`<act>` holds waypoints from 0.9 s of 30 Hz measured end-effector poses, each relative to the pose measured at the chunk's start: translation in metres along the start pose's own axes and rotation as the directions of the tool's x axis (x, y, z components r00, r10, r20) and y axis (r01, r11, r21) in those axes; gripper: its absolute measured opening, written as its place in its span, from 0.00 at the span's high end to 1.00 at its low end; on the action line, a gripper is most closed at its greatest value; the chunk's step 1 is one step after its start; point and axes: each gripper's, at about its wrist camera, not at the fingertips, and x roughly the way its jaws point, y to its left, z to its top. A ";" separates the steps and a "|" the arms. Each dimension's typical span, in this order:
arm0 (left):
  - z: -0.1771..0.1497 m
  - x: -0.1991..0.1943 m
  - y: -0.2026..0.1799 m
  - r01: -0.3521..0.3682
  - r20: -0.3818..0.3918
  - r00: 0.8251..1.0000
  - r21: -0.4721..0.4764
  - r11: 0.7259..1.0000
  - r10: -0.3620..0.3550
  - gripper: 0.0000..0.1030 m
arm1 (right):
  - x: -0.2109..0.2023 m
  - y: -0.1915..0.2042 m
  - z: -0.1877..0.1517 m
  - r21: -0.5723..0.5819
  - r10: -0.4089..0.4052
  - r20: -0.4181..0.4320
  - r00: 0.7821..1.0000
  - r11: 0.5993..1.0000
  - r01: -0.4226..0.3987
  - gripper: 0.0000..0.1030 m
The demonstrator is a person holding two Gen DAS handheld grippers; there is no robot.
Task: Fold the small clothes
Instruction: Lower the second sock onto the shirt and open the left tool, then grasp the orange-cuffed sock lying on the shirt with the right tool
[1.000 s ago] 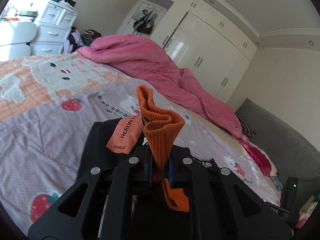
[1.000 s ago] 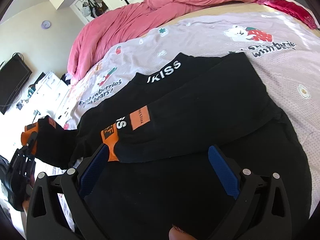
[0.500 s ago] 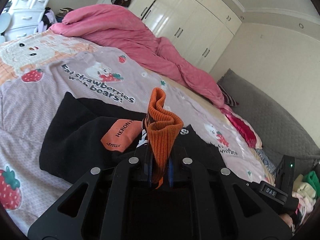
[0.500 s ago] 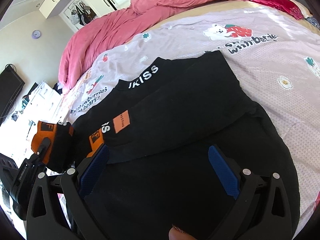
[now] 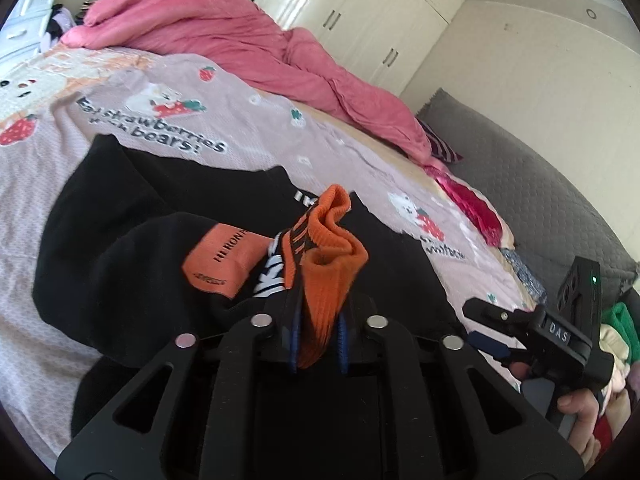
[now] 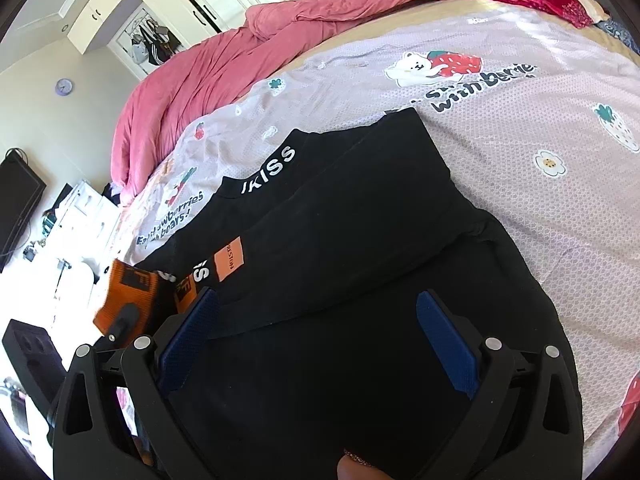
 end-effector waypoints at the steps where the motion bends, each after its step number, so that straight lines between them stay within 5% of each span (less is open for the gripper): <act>1: -0.001 0.003 -0.001 0.014 -0.016 1.000 0.002 1.000 -0.014 0.85 | 0.000 0.000 0.000 0.000 -0.001 0.000 1.000 1.000 0.001 0.04; 8: -0.007 0.011 -0.012 0.040 -0.069 0.997 0.055 0.998 -0.036 0.68 | 0.002 -0.001 0.000 0.003 0.000 -0.010 1.000 1.000 0.000 0.04; 12: -0.002 -0.002 -0.010 0.018 -0.015 1.000 0.054 0.998 -0.017 0.57 | 0.006 0.001 -0.001 0.000 0.013 -0.036 0.999 1.000 -0.013 0.04; 19: 0.012 -0.021 0.033 -0.147 0.060 0.987 -0.064 0.987 0.151 0.30 | 0.026 0.030 -0.020 -0.098 0.036 -0.131 0.991 0.994 -0.049 0.04; 27: 0.018 -0.030 0.056 -0.218 0.076 0.970 -0.132 0.967 0.229 0.18 | 0.048 0.084 -0.037 -0.243 0.046 -0.149 0.988 0.967 -0.082 0.04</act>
